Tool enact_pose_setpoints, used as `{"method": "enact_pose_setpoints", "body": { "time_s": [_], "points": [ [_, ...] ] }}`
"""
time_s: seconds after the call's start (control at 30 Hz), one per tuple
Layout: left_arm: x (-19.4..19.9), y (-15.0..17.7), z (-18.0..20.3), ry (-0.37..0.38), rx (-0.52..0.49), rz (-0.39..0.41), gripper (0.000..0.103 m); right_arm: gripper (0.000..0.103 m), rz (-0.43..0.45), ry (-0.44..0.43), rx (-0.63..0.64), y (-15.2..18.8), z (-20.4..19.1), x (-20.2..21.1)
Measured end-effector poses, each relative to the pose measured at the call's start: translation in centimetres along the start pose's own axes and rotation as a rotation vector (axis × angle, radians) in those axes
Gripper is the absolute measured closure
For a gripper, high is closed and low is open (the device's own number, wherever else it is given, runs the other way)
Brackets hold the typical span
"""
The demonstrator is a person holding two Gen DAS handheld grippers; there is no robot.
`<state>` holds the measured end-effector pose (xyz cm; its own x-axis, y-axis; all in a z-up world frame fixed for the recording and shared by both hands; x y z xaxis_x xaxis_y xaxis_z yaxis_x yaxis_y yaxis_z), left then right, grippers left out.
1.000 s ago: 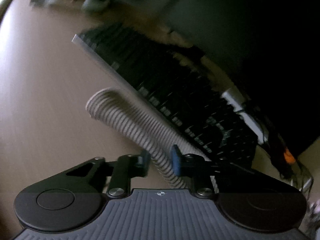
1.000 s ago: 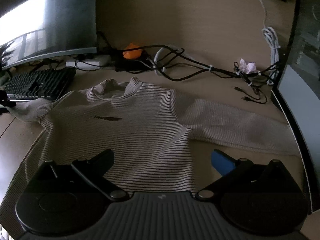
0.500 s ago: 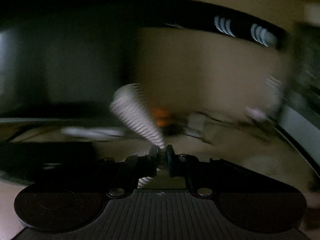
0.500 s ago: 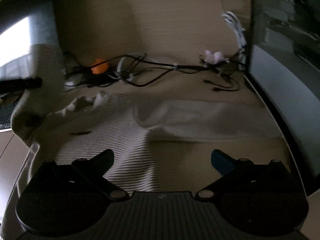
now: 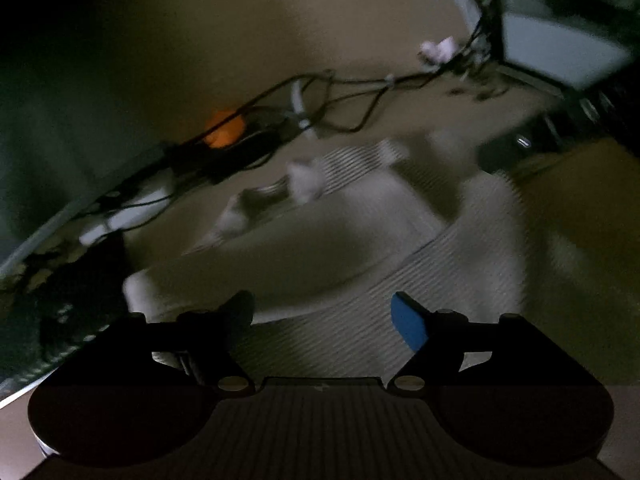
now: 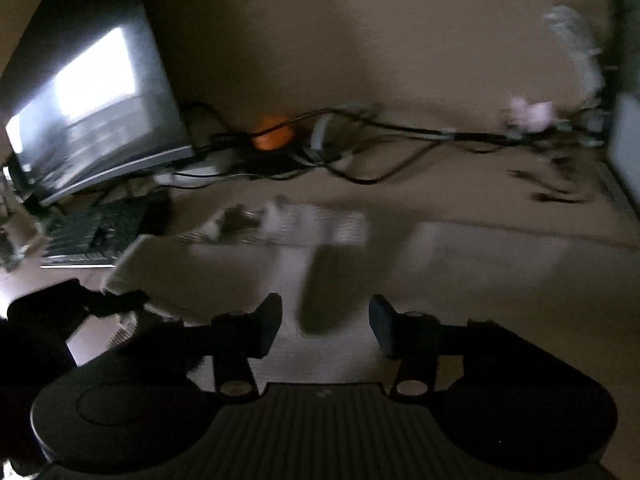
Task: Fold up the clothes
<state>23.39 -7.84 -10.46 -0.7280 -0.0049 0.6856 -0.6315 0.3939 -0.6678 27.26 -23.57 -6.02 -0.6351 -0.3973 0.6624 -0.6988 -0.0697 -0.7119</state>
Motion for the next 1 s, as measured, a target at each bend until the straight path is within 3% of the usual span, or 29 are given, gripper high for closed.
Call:
{"method": "enact_pose_setpoints", "body": {
  "time_s": [0.07, 0.17, 0.27, 0.33, 0.37, 0.43, 0.47, 0.5, 0.57, 0.67, 0.7, 0.77, 0.87, 0.93, 0.97, 1.0],
  "points": [
    [-0.5, 0.4, -1.0, -0.047, -0.012, -0.021, 0.033, 0.055, -0.021, -0.023, 0.002, -0.6, -0.6, -2.2],
    [-1.0, 0.5, -2.2, -0.077, -0.009, -0.023, 0.033, 0.056, -0.067, -0.064, -0.015, -0.7, -1.1, -5.1],
    [-2.1, 0.1, -2.0, -0.098, -0.044, -0.022, 0.031, 0.083, -0.140, -0.158, -0.052, -0.3, -1.9, -7.3],
    [-3.1, -0.1, -1.7, -0.121, -0.084, -0.022, 0.031, 0.085, -0.154, -0.221, -0.073, -0.2, -2.5, -7.8],
    [-3.5, -0.2, -1.5, -0.129, -0.102, -0.025, 0.034, 0.087, -0.156, -0.240, -0.079, -0.3, -2.7, -7.9],
    [-4.1, -0.6, -1.5, -0.147, -0.123, -0.025, 0.060, 0.093, -0.159, -0.268, -0.089, -0.6, -3.1, -7.9],
    [-4.3, -0.8, -1.6, -0.156, -0.128, -0.028, 0.078, 0.093, -0.154, -0.281, -0.087, -1.0, -3.4, -7.6],
    [-4.1, -1.4, -1.8, -0.159, -0.121, -0.017, 0.085, 0.093, -0.148, -0.295, -0.083, -1.4, -3.6, -7.2],
    [-3.1, -3.1, -2.0, -0.155, -0.093, 0.032, 0.087, 0.094, -0.099, -0.323, -0.045, -2.9, -4.2, -5.2],
    [-0.9, -6.0, -1.7, -0.120, -0.049, 0.121, 0.090, 0.094, -0.004, -0.279, 0.036, -4.8, -3.8, -2.2],
    [-0.3, -6.6, -1.1, -0.088, -0.037, 0.138, 0.090, 0.094, 0.026, -0.261, 0.063, -5.4, -3.7, -1.2],
    [-0.1, -6.2, 0.3, -0.031, -0.043, 0.128, 0.086, 0.093, 0.053, -0.146, 0.135, -5.5, -2.4, -0.7],
    [-0.3, -4.4, 2.2, 0.023, -0.066, 0.083, 0.080, 0.091, -0.005, -0.021, 0.113, -3.8, 0.6, -1.3],
    [0.0, -3.4, 2.4, 0.028, -0.059, 0.072, 0.058, 0.083, -0.022, 0.001, 0.022, -2.2, 2.4, -0.3],
    [0.2, -3.2, 2.0, 0.018, -0.049, 0.082, 0.037, 0.074, -0.030, 0.013, -0.024, -1.4, 3.2, 0.3],
    [0.4, -3.1, 1.6, 0.002, -0.044, 0.094, 0.026, 0.069, -0.034, 0.035, -0.076, -0.8, 4.1, 0.9]
  ]
}}
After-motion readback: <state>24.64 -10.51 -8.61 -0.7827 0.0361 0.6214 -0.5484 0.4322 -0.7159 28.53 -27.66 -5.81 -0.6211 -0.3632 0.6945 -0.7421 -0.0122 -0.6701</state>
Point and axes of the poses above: each gripper's, at about its wrist camera, not at the fingertips, and x roughly against the way its jaws point, z to its right, y to its underside, the point moved 10 cm from there along -x, roughly the way its jaws point, and after that the axes turned 3 degrees about x, right-handed, at the moved point
